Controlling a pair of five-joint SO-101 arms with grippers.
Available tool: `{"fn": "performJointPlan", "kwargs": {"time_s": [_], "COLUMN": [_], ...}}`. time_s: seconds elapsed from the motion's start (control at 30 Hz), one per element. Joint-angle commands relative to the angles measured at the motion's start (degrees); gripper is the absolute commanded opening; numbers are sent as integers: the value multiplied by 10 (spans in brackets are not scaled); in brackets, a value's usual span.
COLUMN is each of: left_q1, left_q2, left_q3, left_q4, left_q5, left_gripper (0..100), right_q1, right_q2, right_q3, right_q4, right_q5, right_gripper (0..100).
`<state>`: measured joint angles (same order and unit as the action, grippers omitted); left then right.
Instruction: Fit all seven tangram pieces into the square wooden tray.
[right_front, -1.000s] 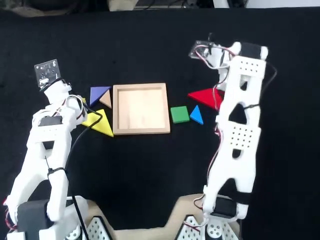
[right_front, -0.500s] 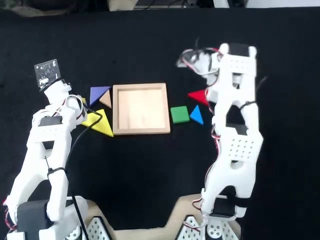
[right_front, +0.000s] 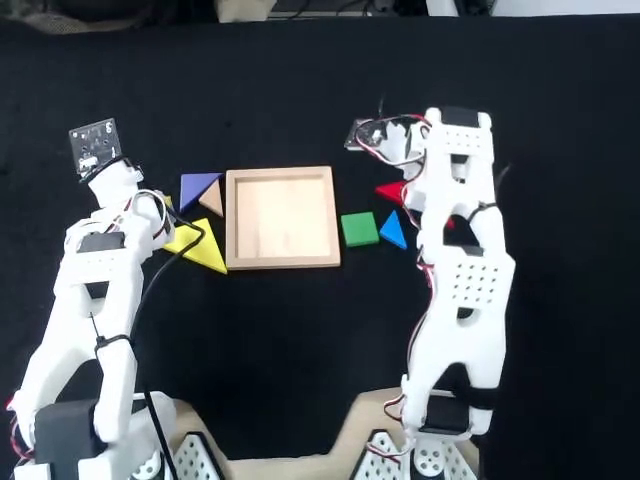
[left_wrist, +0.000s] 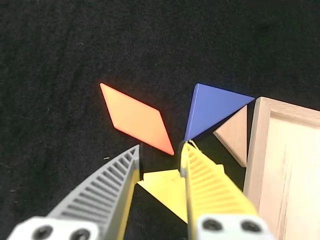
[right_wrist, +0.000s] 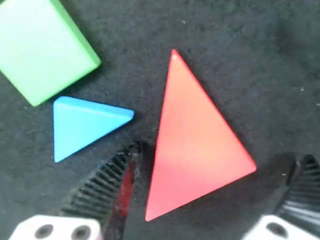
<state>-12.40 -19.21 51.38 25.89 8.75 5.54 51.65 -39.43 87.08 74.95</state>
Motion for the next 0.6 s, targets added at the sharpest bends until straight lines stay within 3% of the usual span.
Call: {"fn": "performJointPlan", "kwargs": {"time_s": [0.0,0.37,0.57], "left_q1": [-2,-1,-2], "left_q2": [-17,-17,-17], "left_q3": [-22,-22,-22], "left_q4": [-11,-11,-11], "left_q5": [-4,-4,-4], "left_gripper": [145,145,145], "right_q1": [-4,19,18], "right_q2": [23,127,177], "right_q3": [-83,-298,-371], "right_q4": [40,128,129], "right_q5": [8,5,-49], "right_gripper": [438,438,438]}}
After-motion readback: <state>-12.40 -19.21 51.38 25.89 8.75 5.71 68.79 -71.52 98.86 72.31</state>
